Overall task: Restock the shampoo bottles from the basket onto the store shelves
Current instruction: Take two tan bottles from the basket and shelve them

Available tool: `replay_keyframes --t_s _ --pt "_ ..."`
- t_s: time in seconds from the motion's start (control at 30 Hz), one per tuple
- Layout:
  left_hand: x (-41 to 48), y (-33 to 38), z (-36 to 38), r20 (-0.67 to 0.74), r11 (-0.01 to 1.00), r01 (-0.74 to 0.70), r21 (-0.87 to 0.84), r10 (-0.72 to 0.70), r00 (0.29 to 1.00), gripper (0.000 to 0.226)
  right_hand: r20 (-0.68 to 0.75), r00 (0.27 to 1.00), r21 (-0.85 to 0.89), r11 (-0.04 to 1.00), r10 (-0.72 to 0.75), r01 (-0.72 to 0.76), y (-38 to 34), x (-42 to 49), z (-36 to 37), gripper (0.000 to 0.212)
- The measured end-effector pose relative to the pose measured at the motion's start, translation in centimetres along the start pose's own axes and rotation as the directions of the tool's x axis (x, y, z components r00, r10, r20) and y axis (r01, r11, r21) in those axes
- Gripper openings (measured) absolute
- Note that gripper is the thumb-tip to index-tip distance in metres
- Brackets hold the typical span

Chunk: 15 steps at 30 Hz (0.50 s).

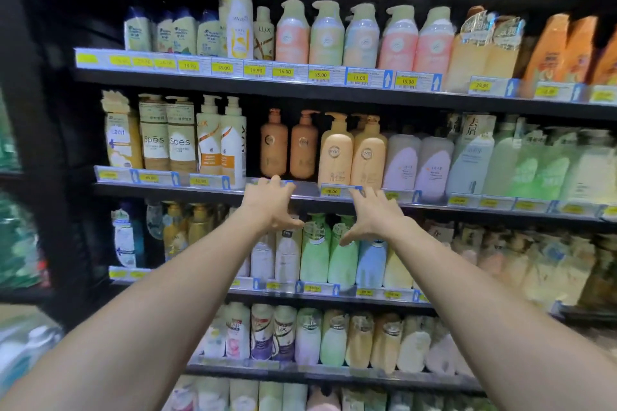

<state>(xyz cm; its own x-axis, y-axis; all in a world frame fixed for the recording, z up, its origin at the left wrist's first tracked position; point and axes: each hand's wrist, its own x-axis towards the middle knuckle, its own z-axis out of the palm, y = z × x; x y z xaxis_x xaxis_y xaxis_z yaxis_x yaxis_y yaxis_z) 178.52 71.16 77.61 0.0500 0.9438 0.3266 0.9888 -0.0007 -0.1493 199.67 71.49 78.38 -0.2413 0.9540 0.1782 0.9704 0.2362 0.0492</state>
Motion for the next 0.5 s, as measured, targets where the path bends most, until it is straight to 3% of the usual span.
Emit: replay_keyframes --t_s 0.27,0.5 --pt "-9.1 0.6 2.4 0.103 0.999 0.03 0.022 -0.032 0.994 0.086 0.085 0.994 0.032 0.998 -0.062 0.059 -2.6 -6.1 5.4 0.113" --pt "-16.3 0.5 10.0 0.257 1.0 0.023 -0.004 -0.021 0.966 0.09 0.207 0.974 0.097 0.993 -0.087 0.069 -5.8 -10.7 14.0 0.108"
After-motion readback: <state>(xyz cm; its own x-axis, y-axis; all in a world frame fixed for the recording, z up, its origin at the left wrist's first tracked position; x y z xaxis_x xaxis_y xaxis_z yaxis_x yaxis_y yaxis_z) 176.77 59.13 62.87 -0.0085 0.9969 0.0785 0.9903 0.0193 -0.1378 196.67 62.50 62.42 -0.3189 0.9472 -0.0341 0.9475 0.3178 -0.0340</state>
